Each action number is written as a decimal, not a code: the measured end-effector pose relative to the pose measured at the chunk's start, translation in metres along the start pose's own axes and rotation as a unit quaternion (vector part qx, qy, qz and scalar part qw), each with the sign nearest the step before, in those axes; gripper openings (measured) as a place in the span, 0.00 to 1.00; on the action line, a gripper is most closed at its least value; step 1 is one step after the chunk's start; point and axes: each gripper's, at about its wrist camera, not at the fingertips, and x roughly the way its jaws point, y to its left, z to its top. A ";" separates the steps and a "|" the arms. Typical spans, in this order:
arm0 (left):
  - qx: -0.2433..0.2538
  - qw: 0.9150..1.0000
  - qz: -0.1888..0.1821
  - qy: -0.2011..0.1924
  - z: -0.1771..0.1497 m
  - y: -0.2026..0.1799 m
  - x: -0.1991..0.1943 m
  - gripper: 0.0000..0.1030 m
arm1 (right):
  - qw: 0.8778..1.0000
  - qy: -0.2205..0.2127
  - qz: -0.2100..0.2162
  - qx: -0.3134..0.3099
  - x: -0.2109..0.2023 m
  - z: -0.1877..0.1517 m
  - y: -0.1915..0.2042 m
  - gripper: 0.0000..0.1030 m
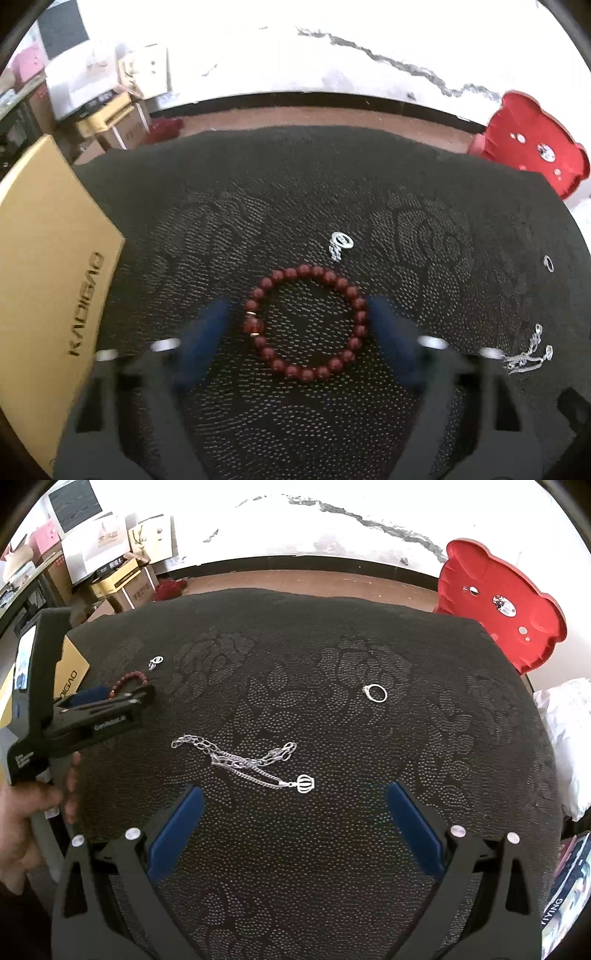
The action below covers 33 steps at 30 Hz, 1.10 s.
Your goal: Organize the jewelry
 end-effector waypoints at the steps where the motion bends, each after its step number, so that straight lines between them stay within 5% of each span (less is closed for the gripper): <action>1: -0.001 1.000 0.002 0.002 0.001 0.001 -0.001 0.36 | 1.000 -0.001 0.000 0.000 0.000 -0.001 -0.001 0.93; 5: -0.003 1.000 0.007 0.009 0.001 0.006 -0.003 0.16 | 1.000 -0.002 0.000 0.002 -0.002 -0.001 -0.003 0.93; 10: 0.006 1.000 0.006 0.011 -0.001 -0.001 -0.009 0.14 | 1.000 0.000 0.003 0.000 -0.002 -0.002 -0.001 0.93; 12: 0.003 1.000 0.007 0.010 0.000 -0.001 -0.014 0.07 | 1.000 -0.001 0.007 -0.002 -0.002 -0.003 0.000 0.93; 33: 0.006 1.000 -0.022 -0.006 0.005 0.019 -0.065 0.07 | 0.999 0.017 0.021 -0.022 0.019 -0.002 0.025 0.93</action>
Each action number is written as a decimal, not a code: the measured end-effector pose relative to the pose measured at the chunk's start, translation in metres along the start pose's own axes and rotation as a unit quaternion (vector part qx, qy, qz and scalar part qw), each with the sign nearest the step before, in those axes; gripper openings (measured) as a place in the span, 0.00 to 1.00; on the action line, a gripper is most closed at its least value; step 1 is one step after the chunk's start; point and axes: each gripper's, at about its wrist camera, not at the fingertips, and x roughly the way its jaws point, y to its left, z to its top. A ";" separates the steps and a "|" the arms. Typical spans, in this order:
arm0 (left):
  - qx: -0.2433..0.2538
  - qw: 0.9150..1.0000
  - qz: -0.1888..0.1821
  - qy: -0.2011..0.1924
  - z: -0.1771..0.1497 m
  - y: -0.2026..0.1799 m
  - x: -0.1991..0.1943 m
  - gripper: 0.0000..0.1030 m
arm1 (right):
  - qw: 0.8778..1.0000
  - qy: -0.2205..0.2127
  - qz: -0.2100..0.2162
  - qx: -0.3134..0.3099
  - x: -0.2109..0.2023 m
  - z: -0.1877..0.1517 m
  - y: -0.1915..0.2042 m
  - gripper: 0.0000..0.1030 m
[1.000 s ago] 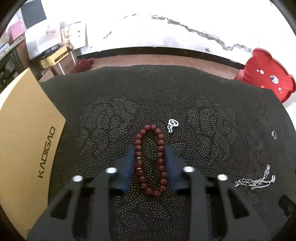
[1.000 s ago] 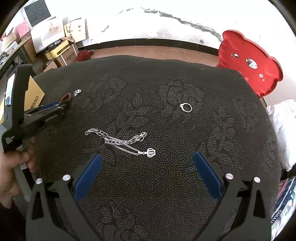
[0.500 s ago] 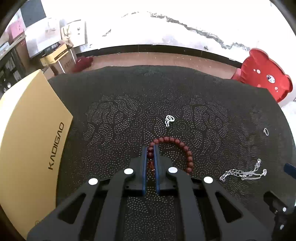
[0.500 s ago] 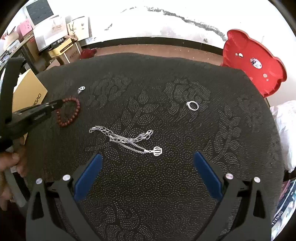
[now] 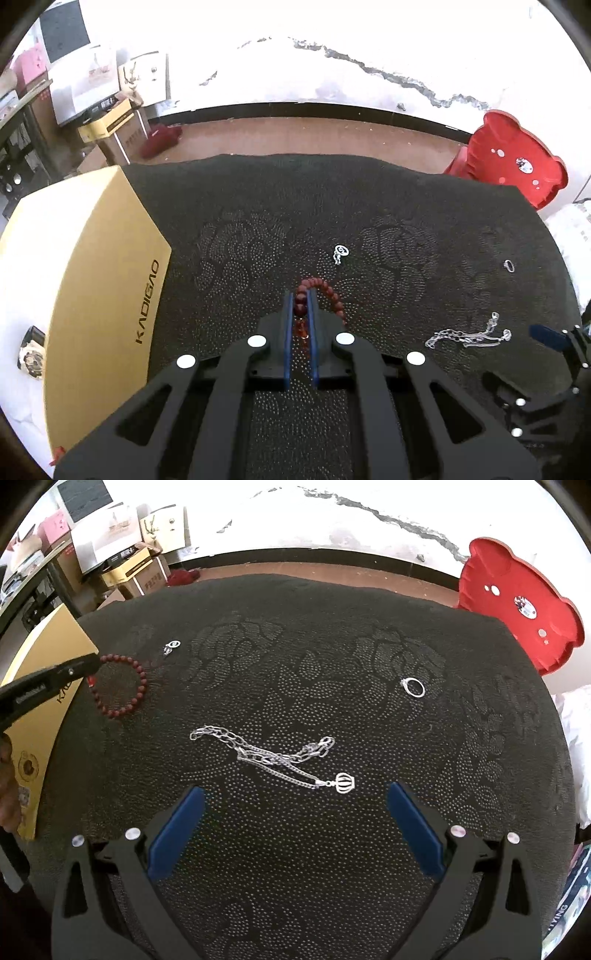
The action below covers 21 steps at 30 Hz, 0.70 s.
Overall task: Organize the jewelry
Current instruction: 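Lower the right tool onto the silver chain and close while the left tool holds the bracelet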
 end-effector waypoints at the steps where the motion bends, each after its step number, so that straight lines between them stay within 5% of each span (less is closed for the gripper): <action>1: 0.001 1.000 -0.002 0.000 0.001 0.000 -0.003 0.07 | 1.000 0.001 0.001 -0.001 0.001 0.000 0.001 0.93; 9: 0.021 1.000 -0.002 0.009 -0.005 -0.006 -0.007 0.07 | 1.000 0.017 -0.011 -0.008 0.023 -0.002 0.005 0.93; 18: 0.020 1.000 -0.003 0.020 -0.008 -0.005 0.002 0.07 | 0.999 -0.017 -0.010 -0.041 0.032 0.000 0.010 0.94; 21: 0.013 1.000 -0.003 0.023 -0.007 -0.001 0.003 0.07 | 0.998 -0.026 -0.001 -0.049 0.029 0.002 0.012 0.83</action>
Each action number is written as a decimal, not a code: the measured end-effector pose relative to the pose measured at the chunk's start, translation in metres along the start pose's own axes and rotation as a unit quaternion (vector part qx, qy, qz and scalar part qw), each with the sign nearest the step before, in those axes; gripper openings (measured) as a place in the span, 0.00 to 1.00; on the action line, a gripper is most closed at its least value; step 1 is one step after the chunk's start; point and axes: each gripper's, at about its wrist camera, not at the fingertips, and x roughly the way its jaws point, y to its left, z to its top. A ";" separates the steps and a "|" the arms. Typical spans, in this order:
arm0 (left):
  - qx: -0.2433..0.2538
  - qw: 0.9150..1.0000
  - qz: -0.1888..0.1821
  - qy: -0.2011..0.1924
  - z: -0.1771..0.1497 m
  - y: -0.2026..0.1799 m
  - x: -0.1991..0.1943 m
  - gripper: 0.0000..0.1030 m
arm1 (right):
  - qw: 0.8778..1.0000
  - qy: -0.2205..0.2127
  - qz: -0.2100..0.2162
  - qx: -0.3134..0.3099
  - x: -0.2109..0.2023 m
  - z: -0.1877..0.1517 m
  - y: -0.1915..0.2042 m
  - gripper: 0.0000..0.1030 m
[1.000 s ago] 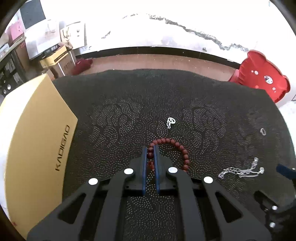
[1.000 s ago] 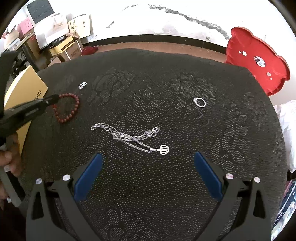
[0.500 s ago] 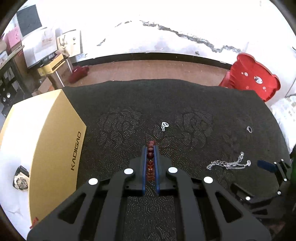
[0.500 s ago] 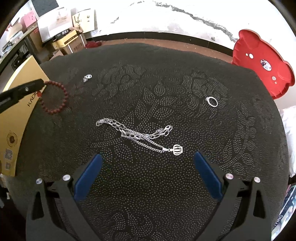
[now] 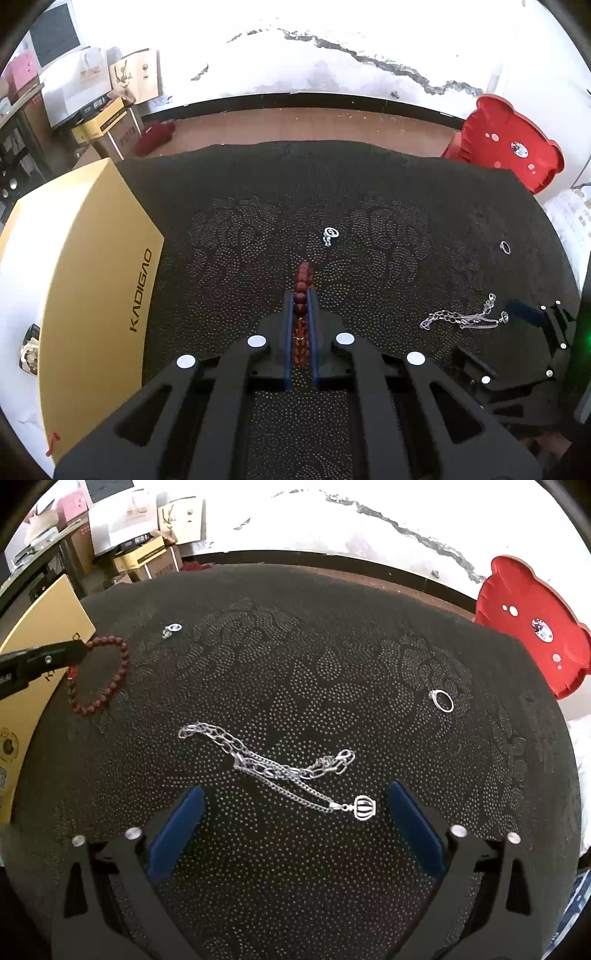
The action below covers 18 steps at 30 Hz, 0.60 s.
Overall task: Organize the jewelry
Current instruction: 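Lower the right tool onto the silver chain and close while the left tool holds the bracelet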
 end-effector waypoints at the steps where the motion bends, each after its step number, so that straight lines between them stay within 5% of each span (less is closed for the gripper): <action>1: -0.001 1.000 0.000 0.000 0.000 0.000 0.000 0.07 | 1.000 -0.004 0.002 -0.003 -0.002 0.002 0.001 0.76; 2: -0.002 1.000 0.000 0.000 0.000 0.001 0.000 0.07 | 1.000 -0.006 0.004 -0.005 -0.003 0.003 0.002 0.63; 7: -0.003 1.000 -0.001 0.001 0.000 0.002 0.001 0.07 | 1.000 -0.008 0.017 -0.016 -0.004 0.008 0.009 0.39; 8: -0.002 1.000 -0.001 0.001 0.000 0.002 0.001 0.07 | 1.000 -0.007 0.021 -0.017 -0.004 0.009 0.010 0.17; 9: -0.002 1.000 -0.002 0.001 -0.001 0.002 0.000 0.07 | 1.000 -0.005 0.024 -0.015 -0.004 0.010 0.011 0.13; 18: -0.001 1.000 -0.011 0.001 0.001 0.004 -0.008 0.07 | 0.999 -0.003 0.035 -0.014 -0.017 0.012 0.019 0.09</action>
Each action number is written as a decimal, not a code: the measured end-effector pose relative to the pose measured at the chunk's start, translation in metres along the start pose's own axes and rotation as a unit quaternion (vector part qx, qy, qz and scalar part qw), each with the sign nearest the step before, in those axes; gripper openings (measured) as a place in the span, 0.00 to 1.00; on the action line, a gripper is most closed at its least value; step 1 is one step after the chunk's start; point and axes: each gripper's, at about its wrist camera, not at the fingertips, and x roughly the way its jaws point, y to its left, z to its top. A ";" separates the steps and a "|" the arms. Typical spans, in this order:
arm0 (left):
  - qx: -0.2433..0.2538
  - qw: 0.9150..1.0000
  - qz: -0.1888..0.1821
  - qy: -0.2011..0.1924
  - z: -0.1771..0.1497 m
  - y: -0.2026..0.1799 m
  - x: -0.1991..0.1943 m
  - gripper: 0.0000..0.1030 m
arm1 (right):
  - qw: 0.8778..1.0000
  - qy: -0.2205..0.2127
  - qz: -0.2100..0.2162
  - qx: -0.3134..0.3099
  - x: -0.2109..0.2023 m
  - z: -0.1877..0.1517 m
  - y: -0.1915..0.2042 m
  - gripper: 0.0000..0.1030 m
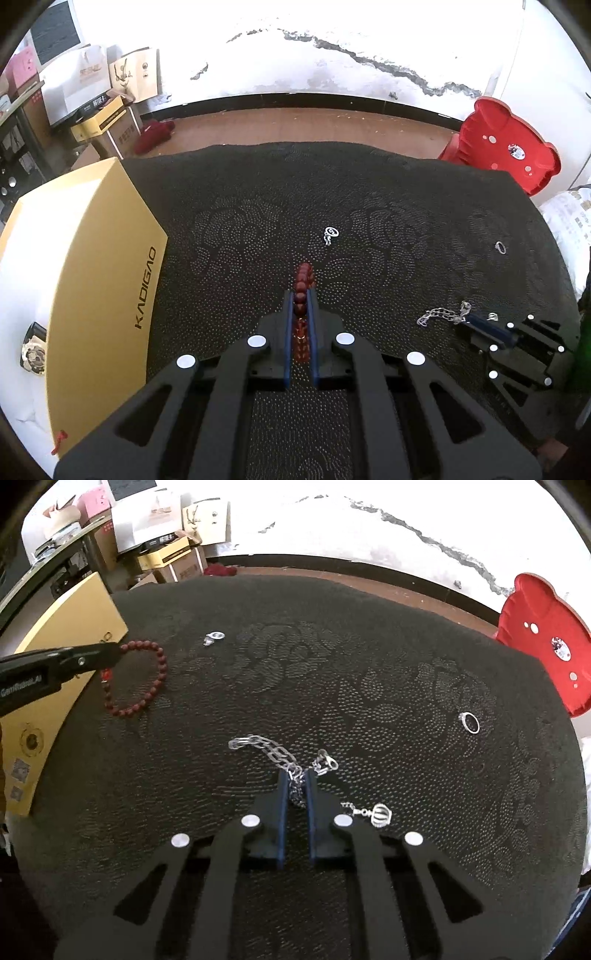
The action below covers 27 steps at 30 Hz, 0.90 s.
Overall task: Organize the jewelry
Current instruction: 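Lower the right tool onto the silver chain and close while the left tool holds the bracelet, then carry the bracelet and silver chain over the white box with both tools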
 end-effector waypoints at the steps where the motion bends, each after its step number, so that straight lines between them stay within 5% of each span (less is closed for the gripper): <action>1: -0.001 1.000 -0.005 0.001 0.000 0.000 -0.003 0.07 | 1.000 -0.003 0.004 0.002 -0.005 0.001 0.001 0.09; 15: -0.016 1.000 -0.016 -0.002 -0.011 0.024 -0.097 0.07 | 0.999 -0.033 0.019 -0.003 -0.136 0.044 0.043 0.09; 27: -0.037 0.999 0.021 -0.031 -0.016 0.100 -0.230 0.07 | 0.997 -0.046 0.051 -0.029 -0.221 0.080 0.146 0.09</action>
